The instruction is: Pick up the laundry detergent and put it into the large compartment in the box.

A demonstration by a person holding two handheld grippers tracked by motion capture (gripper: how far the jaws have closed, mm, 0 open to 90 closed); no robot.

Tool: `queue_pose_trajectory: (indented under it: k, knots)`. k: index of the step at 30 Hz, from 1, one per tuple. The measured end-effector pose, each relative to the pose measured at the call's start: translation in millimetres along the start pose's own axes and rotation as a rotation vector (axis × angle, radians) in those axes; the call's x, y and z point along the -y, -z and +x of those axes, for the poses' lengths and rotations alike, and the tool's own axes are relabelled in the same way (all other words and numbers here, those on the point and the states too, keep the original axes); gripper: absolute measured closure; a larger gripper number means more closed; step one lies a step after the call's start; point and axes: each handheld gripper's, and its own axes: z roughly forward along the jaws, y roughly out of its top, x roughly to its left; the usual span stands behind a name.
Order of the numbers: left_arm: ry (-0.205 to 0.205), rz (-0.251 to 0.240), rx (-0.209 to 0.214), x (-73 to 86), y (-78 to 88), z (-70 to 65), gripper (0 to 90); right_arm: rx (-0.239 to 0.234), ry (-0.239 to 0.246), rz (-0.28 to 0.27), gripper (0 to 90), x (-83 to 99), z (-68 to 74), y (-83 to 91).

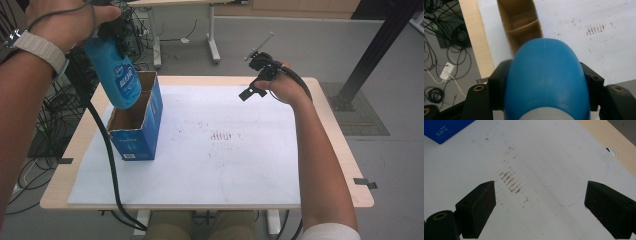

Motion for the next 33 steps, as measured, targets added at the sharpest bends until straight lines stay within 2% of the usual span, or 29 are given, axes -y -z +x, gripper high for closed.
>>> queue_pose_trajectory:
  k: [6,10,15,20,26,33]
  knots:
    - [0.043,0.003,-0.004,0.4,-2.2,8.9,38.1,0.000,0.007,-0.002,10.0,-0.4,0.0,-1.1]
    - [0.055,0.013,-0.016,-1.3,-5.2,11.7,38.1,-0.002,0.004,-0.001,10.0,-0.2,-0.4,-0.9]
    - [0.082,0.019,-0.010,-1.9,-10.3,17.9,38.1,-0.002,0.002,-0.001,10.0,0.1,-0.7,-0.7]
    - [0.086,0.030,-0.015,-4.3,-15.3,19.4,38.1,-0.004,0.004,0.001,9.9,-0.9,-1.1,-1.7]
    - [0.105,0.031,-0.001,-4.6,-17.9,25.6,38.1,-0.005,0.006,0.004,9.8,-1.9,-0.8,-3.5]
    - [0.120,0.033,-0.016,-4.8,-23.7,29.0,38.1,-0.009,0.007,0.004,9.8,-3.0,-0.7,-5.3]
